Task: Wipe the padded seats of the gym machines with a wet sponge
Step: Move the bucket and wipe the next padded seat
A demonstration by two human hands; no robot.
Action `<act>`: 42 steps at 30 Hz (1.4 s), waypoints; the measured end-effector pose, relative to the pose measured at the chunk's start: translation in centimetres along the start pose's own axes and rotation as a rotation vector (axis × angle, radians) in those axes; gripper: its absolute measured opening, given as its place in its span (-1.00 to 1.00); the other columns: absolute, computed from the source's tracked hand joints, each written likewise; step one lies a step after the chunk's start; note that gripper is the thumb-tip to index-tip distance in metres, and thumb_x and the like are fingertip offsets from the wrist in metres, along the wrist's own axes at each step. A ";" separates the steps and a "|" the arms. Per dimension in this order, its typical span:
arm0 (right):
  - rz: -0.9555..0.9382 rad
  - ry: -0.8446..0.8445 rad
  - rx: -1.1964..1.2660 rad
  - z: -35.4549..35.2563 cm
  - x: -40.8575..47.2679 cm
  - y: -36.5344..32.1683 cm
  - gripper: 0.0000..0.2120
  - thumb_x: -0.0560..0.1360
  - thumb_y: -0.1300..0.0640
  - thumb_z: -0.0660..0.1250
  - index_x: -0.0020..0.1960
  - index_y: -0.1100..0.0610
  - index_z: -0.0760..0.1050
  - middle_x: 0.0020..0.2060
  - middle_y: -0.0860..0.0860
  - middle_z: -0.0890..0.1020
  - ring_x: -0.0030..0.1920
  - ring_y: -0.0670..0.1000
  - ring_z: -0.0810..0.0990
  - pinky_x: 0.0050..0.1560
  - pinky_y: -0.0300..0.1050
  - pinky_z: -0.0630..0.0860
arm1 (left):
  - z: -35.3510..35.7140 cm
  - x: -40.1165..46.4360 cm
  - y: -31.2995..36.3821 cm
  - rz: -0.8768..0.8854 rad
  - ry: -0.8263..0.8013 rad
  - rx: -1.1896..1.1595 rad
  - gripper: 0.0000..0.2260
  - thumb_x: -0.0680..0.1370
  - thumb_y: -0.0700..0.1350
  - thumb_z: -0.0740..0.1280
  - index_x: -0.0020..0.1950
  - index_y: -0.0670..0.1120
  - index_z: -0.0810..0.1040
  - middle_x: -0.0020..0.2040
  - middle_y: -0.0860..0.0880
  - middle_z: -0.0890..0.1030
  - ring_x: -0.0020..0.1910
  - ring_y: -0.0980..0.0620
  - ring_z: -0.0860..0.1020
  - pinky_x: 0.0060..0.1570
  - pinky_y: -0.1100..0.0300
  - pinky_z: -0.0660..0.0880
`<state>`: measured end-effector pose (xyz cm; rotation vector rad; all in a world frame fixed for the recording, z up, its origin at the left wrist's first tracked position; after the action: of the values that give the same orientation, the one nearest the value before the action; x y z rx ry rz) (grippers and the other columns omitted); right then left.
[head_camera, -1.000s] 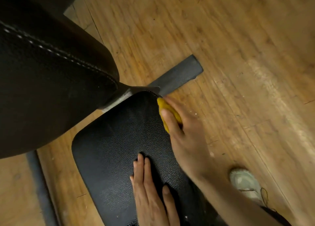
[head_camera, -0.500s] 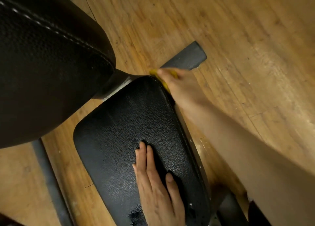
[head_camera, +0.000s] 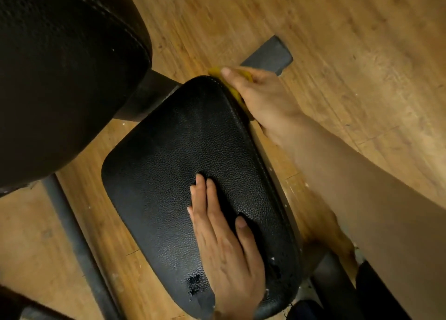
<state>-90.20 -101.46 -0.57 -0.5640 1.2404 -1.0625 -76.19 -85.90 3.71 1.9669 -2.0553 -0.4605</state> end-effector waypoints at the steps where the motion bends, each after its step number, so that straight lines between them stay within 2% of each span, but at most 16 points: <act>1: 0.002 0.000 0.022 -0.3 -0.8 0.8 -0.75 0.56 -0.08 0.30 0.20 -0.09 0.60 0.07 -0.13 0.67 0.13 -0.13 0.60 0.28 -0.07 0.48 | 0.0 0.0 0.0 0.003 0.000 -0.002 -0.49 0.63 -0.08 0.04 0.57 -0.20 0.13 0.61 -0.05 0.09 0.59 -0.03 0.04 0.54 -0.07 0.03; 4: 0.094 -0.036 0.119 -1.9 -7.0 3.3 -0.81 0.53 -0.07 0.33 0.13 -0.20 0.60 0.08 -0.24 0.65 0.19 -0.22 0.56 0.34 -0.01 0.39 | 0.0 -0.1 0.0 0.006 -0.011 -0.001 -0.50 0.63 -0.10 0.04 0.57 -0.21 0.12 0.61 -0.05 0.08 0.60 -0.03 0.03 0.55 -0.05 0.01; 6: 0.127 -0.083 0.229 -2.6 -9.0 4.6 -0.76 0.51 -0.03 0.34 0.16 -0.15 0.60 0.15 -0.21 0.63 0.24 -0.16 0.55 0.39 0.06 0.36 | 0.0 -0.1 -0.1 0.002 -0.007 -0.009 -0.50 0.64 -0.10 0.03 0.57 -0.20 0.12 0.61 -0.04 0.07 0.60 -0.02 0.02 0.55 -0.07 0.01; 9: 0.117 -0.032 0.144 -2.3 -6.3 3.7 -0.76 0.54 -0.05 0.33 0.19 -0.13 0.58 0.06 -0.11 0.68 0.13 -0.06 0.62 0.32 0.08 0.45 | 0.0 -0.2 0.0 0.005 -0.004 -0.005 -0.50 0.64 -0.10 0.03 0.57 -0.19 0.12 0.61 -0.04 0.08 0.59 0.00 0.03 0.54 -0.11 0.03; 12: 0.003 -0.031 0.208 -1.7 -6.2 3.5 -0.70 0.57 0.01 0.31 0.29 -0.03 0.54 0.11 -0.07 0.67 0.15 -0.09 0.62 0.30 -0.06 0.49 | 0.1 -0.1 -0.1 0.008 0.002 -0.007 -0.51 0.65 -0.11 0.04 0.58 -0.19 0.12 0.61 -0.03 0.07 0.59 0.02 0.03 0.52 -0.18 0.09; 15: 0.040 -0.006 0.181 -2.4 -11.1 5.5 -0.67 0.56 0.05 0.29 0.31 -0.06 0.51 0.23 -0.17 0.59 0.20 -0.27 0.54 0.17 -0.41 0.46 | 0.1 -0.2 0.0 0.019 -0.001 -0.018 -0.52 0.65 -0.12 0.04 0.57 -0.20 0.12 0.61 -0.04 0.07 0.59 0.00 0.03 0.49 -0.23 0.12; 17: 0.084 -0.011 0.247 -2.8 -13.8 6.1 -0.66 0.51 0.05 0.31 0.28 -0.09 0.53 0.22 -0.21 0.59 0.19 -0.30 0.53 0.13 -0.47 0.45 | 0.1 -0.2 -0.1 0.027 0.002 -0.017 -0.52 0.65 -0.13 0.03 0.57 -0.21 0.12 0.60 -0.07 0.08 0.59 -0.02 0.04 0.49 -0.24 0.13; 19: 0.080 -0.002 0.227 -3.1 -12.6 6.1 -0.72 0.52 0.03 0.30 0.22 -0.14 0.55 0.10 -0.31 0.62 0.10 -0.37 0.55 0.06 -0.51 0.46 | 0.1 -0.2 0.0 0.029 0.003 -0.018 -0.53 0.66 -0.14 0.04 0.57 -0.22 0.12 0.60 -0.08 0.09 0.59 -0.05 0.05 0.48 -0.24 0.14; 21: 0.070 -0.004 0.153 -2.6 -9.1 5.0 -0.76 0.56 0.00 0.28 0.21 -0.15 0.54 0.03 -0.28 0.65 0.05 -0.32 0.59 0.03 -0.45 0.48 | 0.1 -0.3 0.0 0.038 0.003 -0.021 -0.53 0.66 -0.16 0.04 0.56 -0.23 0.12 0.60 -0.09 0.09 0.59 -0.06 0.06 0.48 -0.23 0.15; 23: -0.021 -0.005 0.165 -2.2 -7.4 4.7 -0.73 0.57 -0.03 0.28 0.26 -0.11 0.53 0.09 -0.16 0.66 0.10 -0.21 0.60 0.07 -0.39 0.50 | 0.2 -0.2 -0.2 0.050 0.008 -0.021 -0.53 0.65 -0.18 0.05 0.56 -0.24 0.12 0.59 -0.10 0.09 0.59 -0.06 0.06 0.48 -0.23 0.15; 28: 0.043 0.069 0.197 -2.4 -14.7 6.9 -0.70 0.55 -0.01 0.27 0.27 -0.13 0.54 0.20 -0.21 0.61 0.20 -0.26 0.54 0.13 -0.46 0.45 | 0.2 -0.3 -0.3 0.053 0.008 -0.030 -0.53 0.66 -0.18 0.04 0.57 -0.24 0.11 0.60 -0.11 0.09 0.59 -0.04 0.03 0.49 -0.21 0.12; 31: 0.060 0.093 0.242 -2.8 -17.3 8.2 -0.69 0.50 -0.03 0.29 0.23 -0.17 0.55 0.22 -0.25 0.58 0.28 -0.25 0.49 0.32 -0.19 0.42 | 0.2 -0.4 -0.4 0.060 0.015 -0.040 -0.53 0.66 -0.17 0.04 0.57 -0.24 0.11 0.59 -0.11 0.09 0.59 -0.04 0.03 0.50 -0.20 0.12; 35: -0.004 0.100 0.141 -1.8 -11.0 5.9 -0.74 0.56 -0.01 0.32 0.23 -0.12 0.56 0.17 -0.11 0.63 0.21 -0.11 0.57 0.31 0.01 0.46 | 0.3 -0.3 -0.6 0.066 0.025 -0.047 -0.54 0.67 -0.16 0.04 0.56 -0.25 0.11 0.59 -0.13 0.10 0.59 -0.04 0.05 0.50 -0.18 0.13; 37: -0.081 0.110 0.144 -1.3 -11.4 5.5 -0.69 0.57 0.05 0.31 0.31 0.00 0.52 0.23 -0.09 0.60 0.25 -0.14 0.55 0.34 -0.08 0.45 | 0.3 -0.2 -0.7 0.064 0.019 -0.060 -0.54 0.67 -0.16 0.05 0.57 -0.24 0.11 0.59 -0.12 0.09 0.59 -0.04 0.05 0.50 -0.18 0.12; 39: -0.086 0.160 0.112 -1.5 -14.6 6.4 -0.67 0.56 0.08 0.31 0.32 -0.01 0.50 0.28 -0.18 0.56 0.30 -0.25 0.47 0.37 -0.25 0.38 | 0.0 -0.3 -0.7 0.063 0.003 -0.099 -0.53 0.68 -0.15 0.06 0.58 -0.22 0.09 0.60 -0.11 0.08 0.59 -0.01 0.03 0.51 -0.18 0.11; 42: -0.075 0.180 0.198 -1.6 -21.0 7.8 -0.67 0.49 0.07 0.32 0.24 -0.12 0.54 0.25 -0.32 0.53 0.32 -0.30 0.42 0.42 -0.11 0.35 | -0.6 -0.5 -0.8 0.081 -0.026 -0.179 -0.53 0.68 -0.17 0.08 0.58 -0.22 0.07 0.60 -0.11 0.06 0.59 0.01 0.03 0.52 -0.16 0.08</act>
<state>-88.33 -79.24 2.49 -0.3715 1.2592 -1.3050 -75.17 -85.42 3.97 1.7771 -2.0238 -0.6320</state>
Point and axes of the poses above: each hand's wrist, its own x-axis towards the middle knuckle, its own z-axis out of the palm, y = z × x, the point moved 2 cm from there along x, towards the middle knuckle
